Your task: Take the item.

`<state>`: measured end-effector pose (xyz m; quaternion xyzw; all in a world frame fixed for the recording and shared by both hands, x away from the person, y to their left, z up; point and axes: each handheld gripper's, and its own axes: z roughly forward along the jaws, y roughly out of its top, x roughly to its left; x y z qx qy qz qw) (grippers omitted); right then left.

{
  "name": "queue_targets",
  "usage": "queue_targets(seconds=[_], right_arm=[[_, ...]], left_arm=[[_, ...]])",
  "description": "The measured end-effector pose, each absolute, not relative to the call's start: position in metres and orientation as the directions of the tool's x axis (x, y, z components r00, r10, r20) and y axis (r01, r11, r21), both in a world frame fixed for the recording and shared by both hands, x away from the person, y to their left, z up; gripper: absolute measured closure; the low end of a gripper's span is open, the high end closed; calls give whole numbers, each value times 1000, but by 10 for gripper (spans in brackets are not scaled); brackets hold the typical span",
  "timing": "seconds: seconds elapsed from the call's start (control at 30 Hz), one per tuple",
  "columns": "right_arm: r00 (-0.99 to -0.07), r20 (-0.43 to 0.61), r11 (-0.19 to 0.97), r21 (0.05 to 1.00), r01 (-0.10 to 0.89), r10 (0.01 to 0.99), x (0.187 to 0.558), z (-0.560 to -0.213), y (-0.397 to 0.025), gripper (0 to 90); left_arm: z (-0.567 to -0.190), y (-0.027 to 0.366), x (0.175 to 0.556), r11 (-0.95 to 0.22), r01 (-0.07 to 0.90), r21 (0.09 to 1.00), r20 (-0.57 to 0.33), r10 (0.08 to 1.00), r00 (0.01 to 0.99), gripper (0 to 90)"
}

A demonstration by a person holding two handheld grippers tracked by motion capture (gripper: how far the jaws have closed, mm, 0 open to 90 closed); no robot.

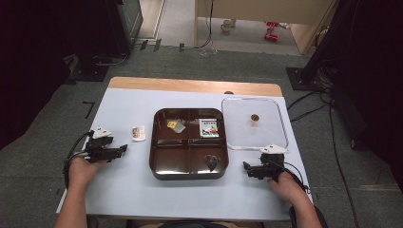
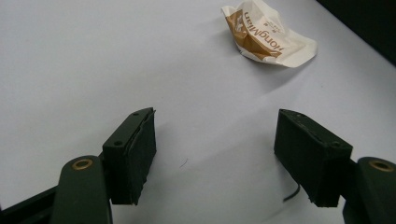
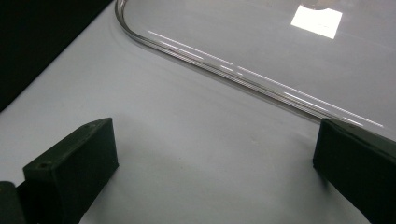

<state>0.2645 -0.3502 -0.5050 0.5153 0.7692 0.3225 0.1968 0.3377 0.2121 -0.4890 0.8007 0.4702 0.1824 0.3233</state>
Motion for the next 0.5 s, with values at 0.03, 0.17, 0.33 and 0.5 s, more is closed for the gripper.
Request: queue_targets(seconds=[0.03,0.17,0.33,0.5], right_arm=[[-391,30,261,699,666,920,264,-505,-350,0],[-392,29,261,699,666,920,265,-505,-350,0],[-392,30,261,699,666,920,265,-505,-350,0],[-391,30,261,699,666,920,264,-505,-350,0]], left_arm=[[-489,212,337,-344,635,692,-13,873,487,290],[-494,208,333,-344,610,714,0,871,491,195],[-496,208,332,-331,604,725,-6,874,485,195],[-496,208,332,-331,603,726,-4,874,485,195]])
